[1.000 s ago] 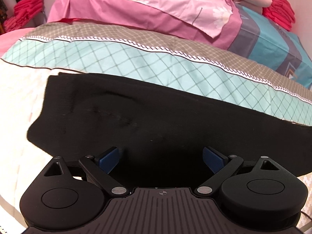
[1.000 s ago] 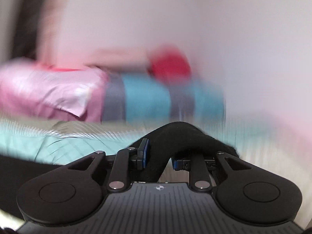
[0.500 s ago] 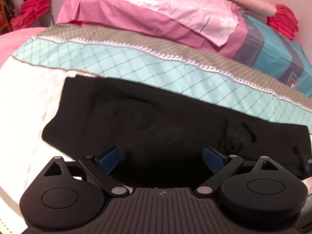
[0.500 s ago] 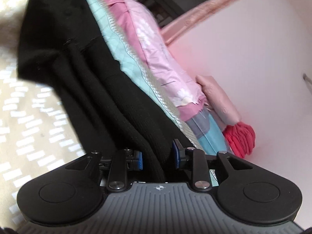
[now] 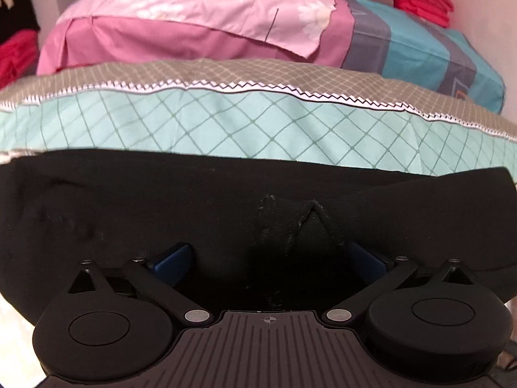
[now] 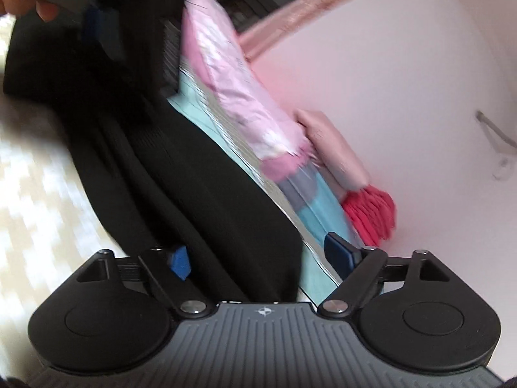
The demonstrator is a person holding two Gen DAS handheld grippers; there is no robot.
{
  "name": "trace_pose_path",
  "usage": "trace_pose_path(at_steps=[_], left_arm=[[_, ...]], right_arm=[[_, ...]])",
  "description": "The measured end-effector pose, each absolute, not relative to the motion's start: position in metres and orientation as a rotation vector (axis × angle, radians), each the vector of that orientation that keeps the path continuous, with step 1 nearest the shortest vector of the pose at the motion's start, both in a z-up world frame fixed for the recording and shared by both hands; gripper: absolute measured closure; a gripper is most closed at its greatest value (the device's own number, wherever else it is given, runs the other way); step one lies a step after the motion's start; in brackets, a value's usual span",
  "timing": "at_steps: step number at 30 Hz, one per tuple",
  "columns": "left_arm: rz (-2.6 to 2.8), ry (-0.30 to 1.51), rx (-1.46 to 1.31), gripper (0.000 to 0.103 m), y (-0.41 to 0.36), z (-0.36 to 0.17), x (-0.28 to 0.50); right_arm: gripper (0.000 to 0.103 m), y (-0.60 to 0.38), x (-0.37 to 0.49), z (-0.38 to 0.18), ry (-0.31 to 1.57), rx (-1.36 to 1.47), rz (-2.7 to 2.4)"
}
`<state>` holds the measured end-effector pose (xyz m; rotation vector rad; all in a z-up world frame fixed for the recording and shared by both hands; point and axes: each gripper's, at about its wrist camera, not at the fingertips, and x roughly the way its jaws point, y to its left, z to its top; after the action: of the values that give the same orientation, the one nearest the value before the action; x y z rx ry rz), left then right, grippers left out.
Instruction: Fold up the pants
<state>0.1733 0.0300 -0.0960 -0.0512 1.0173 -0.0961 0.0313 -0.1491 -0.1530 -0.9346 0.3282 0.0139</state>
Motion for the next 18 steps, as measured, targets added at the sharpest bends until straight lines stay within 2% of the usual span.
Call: trace_pose_path(at_steps=[3,7,10,13,17,18], left_arm=[[-0.1,1.016,-0.022,0.0,0.027,-0.096,0.174],[-0.098,1.01,-0.022,0.0,0.026,-0.097,0.175],[-0.1,1.003,-0.019,0.0,0.027,-0.097,0.171],[-0.102,1.007,-0.012,0.0,0.027,-0.096,0.171],[-0.115,1.011,0.002,0.0,0.025,-0.096,0.171],[-0.113,1.006,0.008,0.0,0.024,-0.097,0.17]], right_arm=[[0.012,-0.19,0.019,-0.152,0.349,-0.846,-0.1],[0.013,-0.213,0.032,-0.134,0.443,-0.559,-0.156],[0.013,-0.178,0.034,-0.137,0.36,-0.722,-0.071],[0.012,-0.184,0.049,-0.138,0.319,-0.807,0.01],[0.009,-0.249,0.07,-0.119,0.482,-0.445,-0.057],[0.009,-0.246,0.066,-0.121,0.504,-0.426,-0.057]])
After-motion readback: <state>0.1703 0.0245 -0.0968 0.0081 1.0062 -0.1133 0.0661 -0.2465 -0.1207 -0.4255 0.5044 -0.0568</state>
